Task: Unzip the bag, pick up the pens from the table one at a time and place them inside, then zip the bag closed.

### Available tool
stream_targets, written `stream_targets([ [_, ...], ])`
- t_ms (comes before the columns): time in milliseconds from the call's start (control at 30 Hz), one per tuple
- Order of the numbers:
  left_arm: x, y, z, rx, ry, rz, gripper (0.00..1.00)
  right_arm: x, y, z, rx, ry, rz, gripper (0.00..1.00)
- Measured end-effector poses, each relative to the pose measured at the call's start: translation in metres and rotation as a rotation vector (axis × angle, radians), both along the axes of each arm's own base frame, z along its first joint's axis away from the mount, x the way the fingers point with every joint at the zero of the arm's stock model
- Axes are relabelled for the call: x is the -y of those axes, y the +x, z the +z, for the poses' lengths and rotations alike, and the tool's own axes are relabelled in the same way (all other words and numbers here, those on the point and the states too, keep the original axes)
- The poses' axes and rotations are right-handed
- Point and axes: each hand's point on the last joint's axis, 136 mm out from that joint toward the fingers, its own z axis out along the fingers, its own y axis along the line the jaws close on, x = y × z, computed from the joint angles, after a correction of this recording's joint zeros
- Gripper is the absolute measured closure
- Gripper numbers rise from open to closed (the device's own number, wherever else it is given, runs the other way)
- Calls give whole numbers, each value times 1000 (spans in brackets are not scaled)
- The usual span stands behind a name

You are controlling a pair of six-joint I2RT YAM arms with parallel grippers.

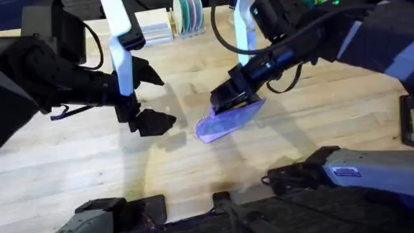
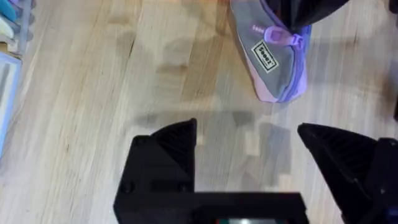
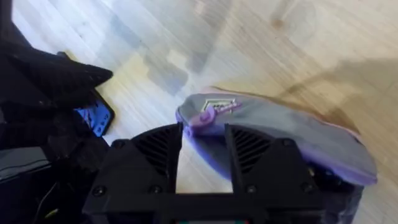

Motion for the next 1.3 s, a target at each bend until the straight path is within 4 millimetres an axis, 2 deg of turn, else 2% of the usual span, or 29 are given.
stream_targets([
  [167,0,0,0,0,1,0,6,-3,7,12,32,12,0,560],
  [233,-1,0,-1,1,8,3,6,-3,7,17,40,15,0,514],
  [267,-1,1,-1,1,11,4,6,-2,6,19,43,17,0,471],
  [333,-2,1,-2,2,15,5,6,-2,6,24,60,23,1,321],
  [500,-2,1,-2,2,17,6,6,-1,4,39,106,41,1,232],
  [600,-2,1,-2,2,17,6,6,-1,3,42,118,45,2,26],
  [633,-2,1,-2,2,17,6,6,-1,3,43,121,46,2,10],
  [900,-2,1,-2,2,17,6,6,-6,15,52,192,74,0,5],
  [1300,-2,1,-2,3,17,6,4,-6,15,52,194,75,0,5],
])
